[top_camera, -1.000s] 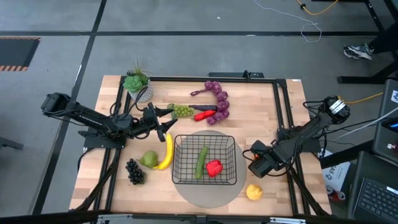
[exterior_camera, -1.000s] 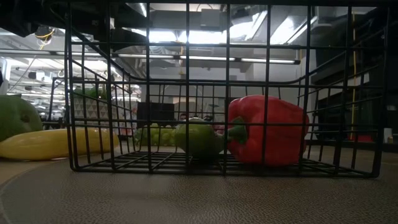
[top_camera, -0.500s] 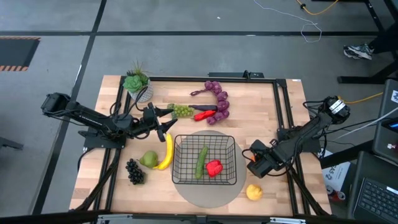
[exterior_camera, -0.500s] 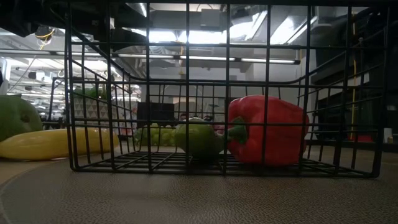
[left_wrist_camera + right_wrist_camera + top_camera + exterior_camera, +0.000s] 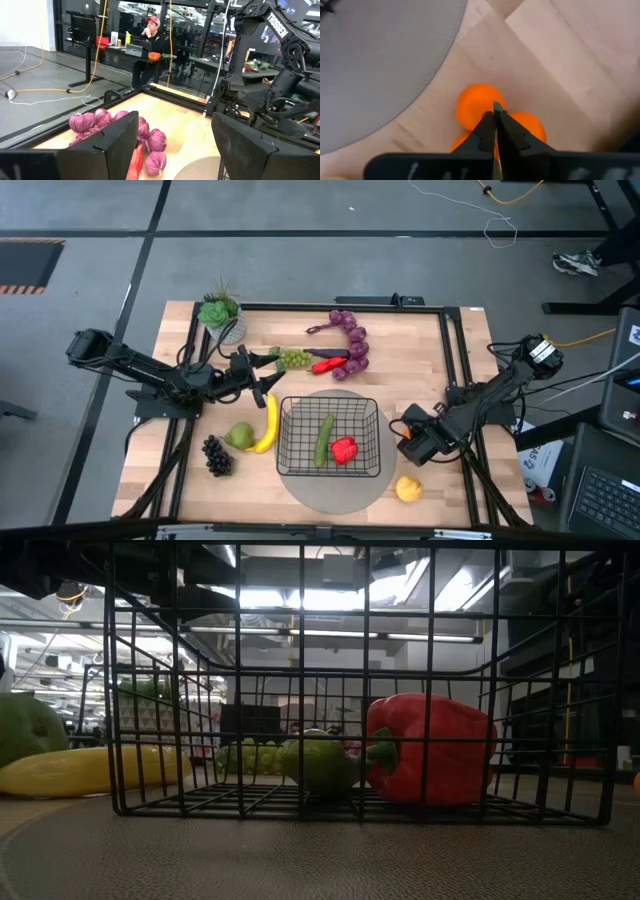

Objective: Build produce basket
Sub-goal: Put the orange tangerine into the wire basket

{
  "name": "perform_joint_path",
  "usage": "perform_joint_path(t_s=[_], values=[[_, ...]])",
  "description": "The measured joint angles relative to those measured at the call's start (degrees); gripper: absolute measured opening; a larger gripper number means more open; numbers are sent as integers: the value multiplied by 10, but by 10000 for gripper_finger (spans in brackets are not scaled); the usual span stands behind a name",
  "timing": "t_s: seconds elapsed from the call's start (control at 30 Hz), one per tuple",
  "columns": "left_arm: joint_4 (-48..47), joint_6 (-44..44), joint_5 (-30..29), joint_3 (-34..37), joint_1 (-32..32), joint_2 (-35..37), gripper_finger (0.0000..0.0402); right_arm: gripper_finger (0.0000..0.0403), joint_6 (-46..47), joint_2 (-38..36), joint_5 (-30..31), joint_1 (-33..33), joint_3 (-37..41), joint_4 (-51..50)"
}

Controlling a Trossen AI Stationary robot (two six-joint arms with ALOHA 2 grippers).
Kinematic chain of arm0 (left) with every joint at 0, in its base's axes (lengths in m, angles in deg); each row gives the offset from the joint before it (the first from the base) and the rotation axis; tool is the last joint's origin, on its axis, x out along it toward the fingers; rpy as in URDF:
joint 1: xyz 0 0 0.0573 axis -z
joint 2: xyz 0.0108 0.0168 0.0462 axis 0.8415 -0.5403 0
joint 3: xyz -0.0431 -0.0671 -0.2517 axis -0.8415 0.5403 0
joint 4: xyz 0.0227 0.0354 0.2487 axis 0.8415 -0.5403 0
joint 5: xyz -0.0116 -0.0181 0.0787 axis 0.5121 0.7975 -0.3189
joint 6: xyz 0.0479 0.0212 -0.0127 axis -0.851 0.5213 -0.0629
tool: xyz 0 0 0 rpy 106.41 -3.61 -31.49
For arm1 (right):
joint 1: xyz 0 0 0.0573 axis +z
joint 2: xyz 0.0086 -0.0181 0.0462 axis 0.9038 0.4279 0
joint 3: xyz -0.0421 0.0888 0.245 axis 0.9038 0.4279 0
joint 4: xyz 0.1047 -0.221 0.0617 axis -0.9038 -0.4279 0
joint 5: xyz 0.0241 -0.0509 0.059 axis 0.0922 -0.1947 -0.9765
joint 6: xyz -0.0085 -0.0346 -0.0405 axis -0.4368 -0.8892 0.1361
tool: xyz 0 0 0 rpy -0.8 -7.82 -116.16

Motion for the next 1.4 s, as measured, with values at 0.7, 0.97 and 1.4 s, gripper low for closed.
perform_joint_path(t_s=[0.7,0.97,1.4], values=[[0,-4,0,0,-1,0,247,0,0,-6,314,0,-149,-218],[0,-4,0,0,-1,0,247,0,-7,-6,503,0,-205,-261],[0,-4,0,0,-1,0,247,0,-33,-6,618,0,-205,-236]])
